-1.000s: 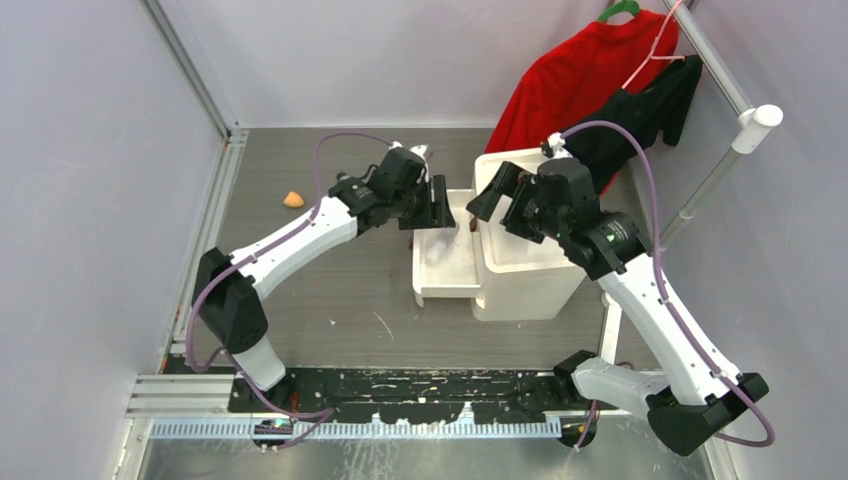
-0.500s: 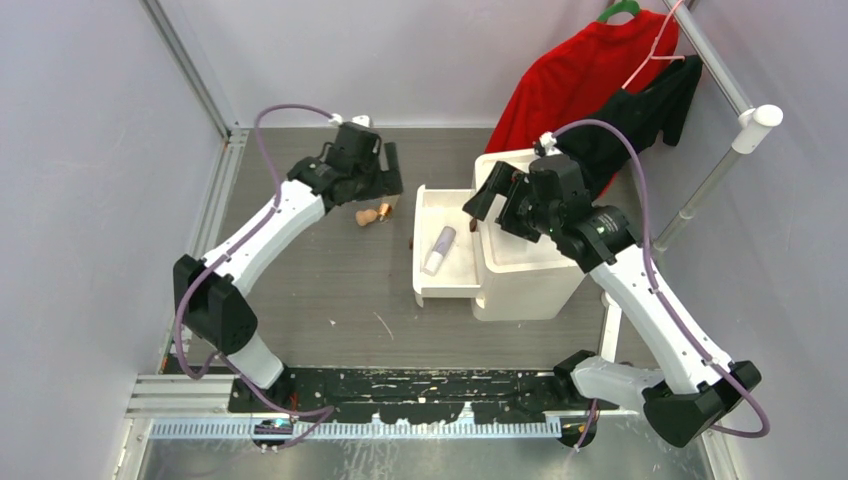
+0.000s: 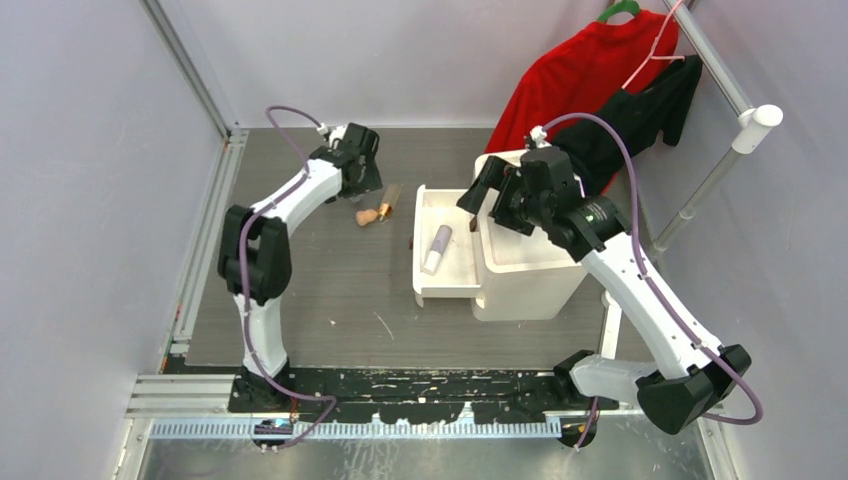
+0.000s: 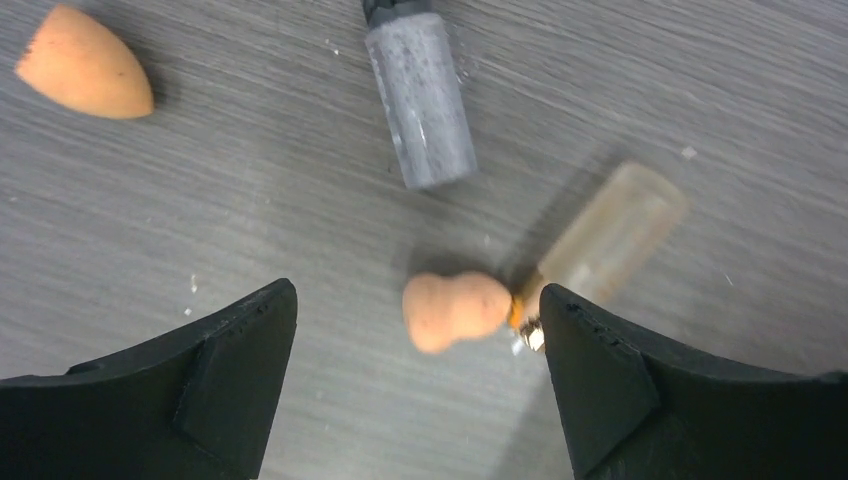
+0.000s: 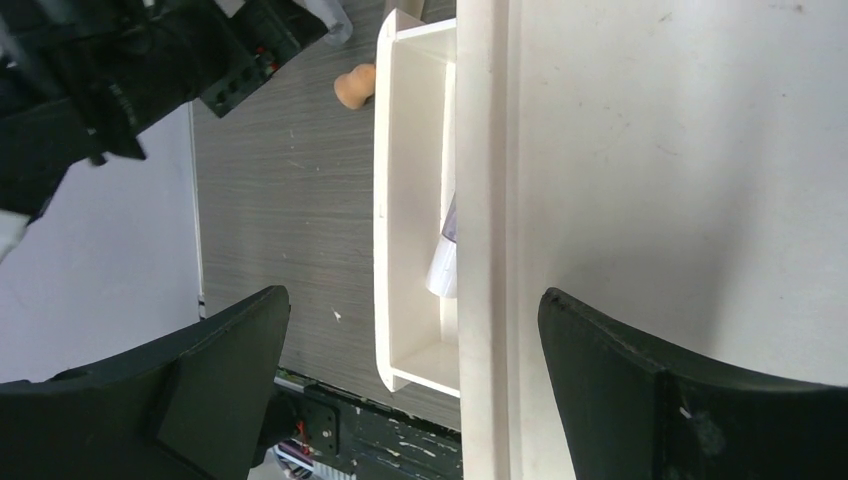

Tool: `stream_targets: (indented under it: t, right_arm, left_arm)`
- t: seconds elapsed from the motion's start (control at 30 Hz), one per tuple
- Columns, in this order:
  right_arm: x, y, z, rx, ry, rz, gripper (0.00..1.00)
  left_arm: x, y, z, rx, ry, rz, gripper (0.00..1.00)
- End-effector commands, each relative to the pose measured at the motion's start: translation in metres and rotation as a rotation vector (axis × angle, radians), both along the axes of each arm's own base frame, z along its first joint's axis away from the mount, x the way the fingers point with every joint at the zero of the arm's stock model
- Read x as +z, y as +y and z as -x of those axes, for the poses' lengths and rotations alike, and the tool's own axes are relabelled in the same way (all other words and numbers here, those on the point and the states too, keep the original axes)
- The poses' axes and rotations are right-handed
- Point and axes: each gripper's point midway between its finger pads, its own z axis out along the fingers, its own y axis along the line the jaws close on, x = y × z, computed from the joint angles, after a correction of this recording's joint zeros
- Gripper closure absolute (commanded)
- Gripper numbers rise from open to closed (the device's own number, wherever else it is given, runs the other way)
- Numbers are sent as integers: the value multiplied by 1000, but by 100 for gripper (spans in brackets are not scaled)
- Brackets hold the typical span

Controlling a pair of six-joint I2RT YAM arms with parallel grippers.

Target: Organize the makeup

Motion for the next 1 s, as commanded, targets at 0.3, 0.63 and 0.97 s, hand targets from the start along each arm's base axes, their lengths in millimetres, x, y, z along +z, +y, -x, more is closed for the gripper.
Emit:
stream_targets:
  t: [0.3,0.63,0.97]
  right_arm:
    - [11,11,-17,28,-37,-1,0]
    - [-1,19,-25,40,-2,1,0]
    - [3,18,-25,34,-12,-5,0]
  left_arm:
    - [-46,23,-65,182,6,82,12]
    - [-78,34,-89,223,44,63,35]
    - [-37,45,-75,195,-7,43,85]
